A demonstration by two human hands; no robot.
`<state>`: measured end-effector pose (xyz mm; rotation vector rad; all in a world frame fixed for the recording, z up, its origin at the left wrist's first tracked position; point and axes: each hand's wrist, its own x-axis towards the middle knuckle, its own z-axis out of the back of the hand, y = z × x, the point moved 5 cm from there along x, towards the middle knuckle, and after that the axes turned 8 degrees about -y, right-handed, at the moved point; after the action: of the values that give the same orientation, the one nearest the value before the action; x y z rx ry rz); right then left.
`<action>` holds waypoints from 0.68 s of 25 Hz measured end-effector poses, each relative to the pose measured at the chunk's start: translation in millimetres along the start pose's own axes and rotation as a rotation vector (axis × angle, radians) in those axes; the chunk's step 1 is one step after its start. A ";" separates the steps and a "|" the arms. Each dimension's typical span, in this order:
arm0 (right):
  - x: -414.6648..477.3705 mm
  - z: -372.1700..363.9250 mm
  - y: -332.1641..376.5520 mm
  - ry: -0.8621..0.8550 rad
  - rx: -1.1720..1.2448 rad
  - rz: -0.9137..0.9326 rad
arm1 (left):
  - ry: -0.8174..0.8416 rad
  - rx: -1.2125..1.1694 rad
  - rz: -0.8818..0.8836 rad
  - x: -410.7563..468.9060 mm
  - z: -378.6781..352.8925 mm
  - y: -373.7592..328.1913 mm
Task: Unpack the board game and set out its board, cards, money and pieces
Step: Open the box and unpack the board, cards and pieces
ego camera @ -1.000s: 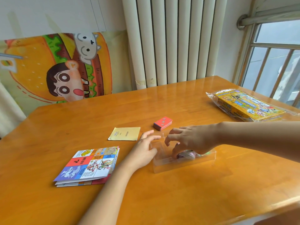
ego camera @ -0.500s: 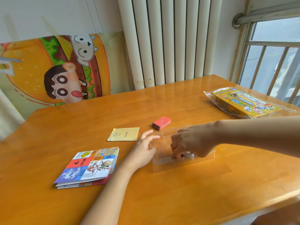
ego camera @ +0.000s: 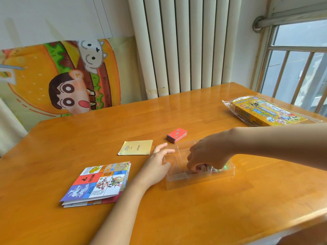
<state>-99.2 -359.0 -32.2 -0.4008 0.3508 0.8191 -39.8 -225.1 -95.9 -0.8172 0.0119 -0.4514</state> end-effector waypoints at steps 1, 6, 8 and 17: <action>-0.7 -0.3 -0.8 -0.011 0.010 -0.007 | 0.001 0.001 0.000 0.0 -0.2 0.3; -6.0 1.6 -6.9 -0.040 0.057 -0.050 | 0.002 -0.001 -0.014 -0.8 1.0 -1.2; -6.3 -1.0 -9.2 -0.049 0.062 -0.058 | 0.013 -0.005 -0.018 -1.2 1.0 -0.2; -51.3 7.6 -82.1 -0.766 1.056 -0.302 | -0.137 -0.327 -0.126 3.4 11.7 -55.6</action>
<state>-68.2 -438.3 14.5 0.8221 -0.0325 0.3530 -56.0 -251.3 -48.0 -1.1737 -0.0958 -0.5186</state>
